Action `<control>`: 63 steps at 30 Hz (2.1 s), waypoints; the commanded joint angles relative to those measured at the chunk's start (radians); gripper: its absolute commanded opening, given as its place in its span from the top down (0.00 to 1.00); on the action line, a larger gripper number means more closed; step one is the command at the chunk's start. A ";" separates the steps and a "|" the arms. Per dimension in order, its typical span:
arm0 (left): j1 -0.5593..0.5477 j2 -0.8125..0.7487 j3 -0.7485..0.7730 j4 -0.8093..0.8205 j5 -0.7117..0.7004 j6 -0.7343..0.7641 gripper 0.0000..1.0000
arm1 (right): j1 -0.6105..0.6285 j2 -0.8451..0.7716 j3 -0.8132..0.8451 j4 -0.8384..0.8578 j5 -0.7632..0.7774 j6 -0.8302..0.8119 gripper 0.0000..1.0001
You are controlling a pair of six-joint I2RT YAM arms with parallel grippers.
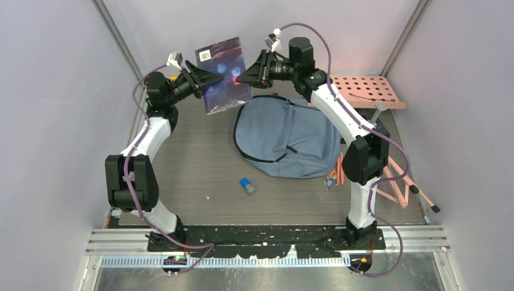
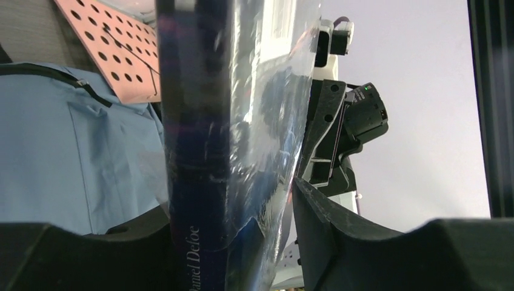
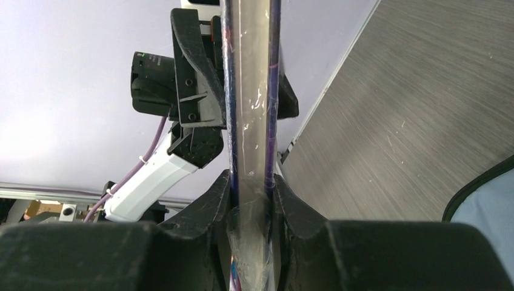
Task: Pack the student bag
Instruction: Pick up the book from the center of the board.
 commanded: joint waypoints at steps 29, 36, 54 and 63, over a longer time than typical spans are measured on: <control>0.065 -0.045 -0.039 0.179 0.118 -0.080 0.67 | 0.023 -0.091 0.015 0.078 0.017 -0.009 0.99; 0.079 -0.036 -0.056 0.229 0.108 -0.091 1.00 | 0.025 -0.111 -0.045 -0.043 0.163 -0.115 0.75; 0.268 0.011 0.009 -0.360 0.006 0.423 1.00 | 0.202 -0.074 -0.074 -0.587 0.899 -0.462 0.24; 0.312 -0.021 0.110 -0.904 -0.245 0.775 1.00 | 0.305 0.201 0.202 -0.776 0.883 -0.524 0.24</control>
